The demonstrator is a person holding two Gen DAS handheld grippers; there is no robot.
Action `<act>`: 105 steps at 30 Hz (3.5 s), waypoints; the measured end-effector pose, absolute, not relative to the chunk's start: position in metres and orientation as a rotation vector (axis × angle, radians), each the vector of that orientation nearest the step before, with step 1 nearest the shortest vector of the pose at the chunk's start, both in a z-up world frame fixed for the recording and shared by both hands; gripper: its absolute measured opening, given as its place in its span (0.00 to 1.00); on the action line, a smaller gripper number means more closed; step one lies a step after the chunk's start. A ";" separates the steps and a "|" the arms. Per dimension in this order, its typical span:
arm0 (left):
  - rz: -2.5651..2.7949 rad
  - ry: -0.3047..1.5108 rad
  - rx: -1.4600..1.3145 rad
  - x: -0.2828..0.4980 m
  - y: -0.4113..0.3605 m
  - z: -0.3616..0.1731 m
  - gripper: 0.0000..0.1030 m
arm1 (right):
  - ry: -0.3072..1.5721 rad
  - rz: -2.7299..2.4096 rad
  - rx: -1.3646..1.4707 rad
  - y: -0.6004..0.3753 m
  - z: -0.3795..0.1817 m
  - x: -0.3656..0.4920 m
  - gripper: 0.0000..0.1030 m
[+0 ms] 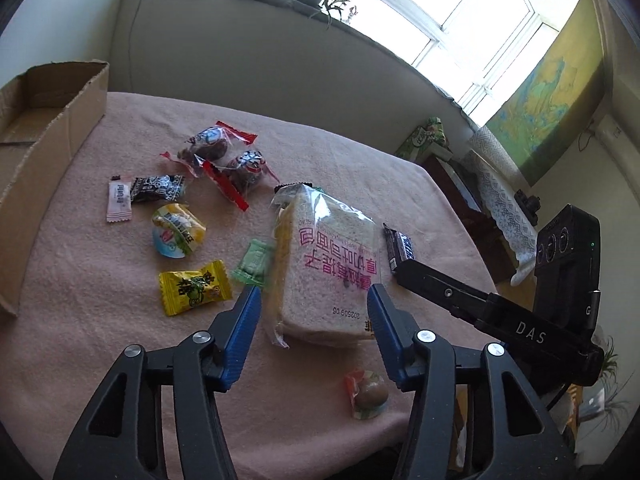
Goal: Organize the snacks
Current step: 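Reach the left tool to the bagged bread loaf and close on it, then carry the bread loaf with the left tool into the cardboard box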
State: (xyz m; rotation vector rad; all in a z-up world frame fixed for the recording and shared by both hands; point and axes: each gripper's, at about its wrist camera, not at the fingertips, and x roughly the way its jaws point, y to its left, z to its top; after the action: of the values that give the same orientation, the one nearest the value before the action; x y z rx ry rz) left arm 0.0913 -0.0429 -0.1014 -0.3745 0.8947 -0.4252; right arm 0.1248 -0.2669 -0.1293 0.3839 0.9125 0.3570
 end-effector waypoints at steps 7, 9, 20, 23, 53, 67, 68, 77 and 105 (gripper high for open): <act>-0.443 0.913 -0.388 0.100 -0.042 -0.109 0.38 | 0.985 0.435 0.482 -0.257 -0.148 0.136 0.59; -0.451 0.923 -0.406 0.102 -0.039 -0.113 0.38 | 0.994 0.444 0.496 -0.256 -0.149 0.138 0.57; -0.494 0.964 -0.396 0.114 -0.043 -0.124 0.38 | 1.048 0.480 0.522 -0.251 -0.163 0.151 0.47; -0.500 0.960 -0.365 0.115 -0.047 -0.122 0.38 | 1.047 0.484 0.504 -0.246 -0.162 0.152 0.47; -0.389 0.729 -0.382 0.066 0.031 -0.068 0.38 | 0.949 0.612 0.295 -0.145 -0.082 0.142 0.45; -0.244 0.640 -0.427 0.048 0.102 -0.057 0.38 | 0.927 0.740 0.202 -0.059 -0.059 0.150 0.45; -0.234 0.637 -0.430 0.048 0.106 -0.056 0.38 | 0.927 0.750 0.197 -0.053 -0.058 0.151 0.45; -0.151 0.626 -0.443 0.047 0.150 -0.061 0.38 | 0.943 0.817 0.159 0.001 -0.061 0.167 0.45; -0.015 0.684 -0.455 0.070 0.189 -0.087 0.37 | 1.046 0.828 0.046 0.076 -0.108 0.227 0.45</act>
State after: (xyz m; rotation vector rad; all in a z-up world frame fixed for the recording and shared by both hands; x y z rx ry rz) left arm 0.0703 0.1892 -0.0869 -0.4550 0.6845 -0.0147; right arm 0.2273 0.0762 -0.1079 0.0463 1.0462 0.8282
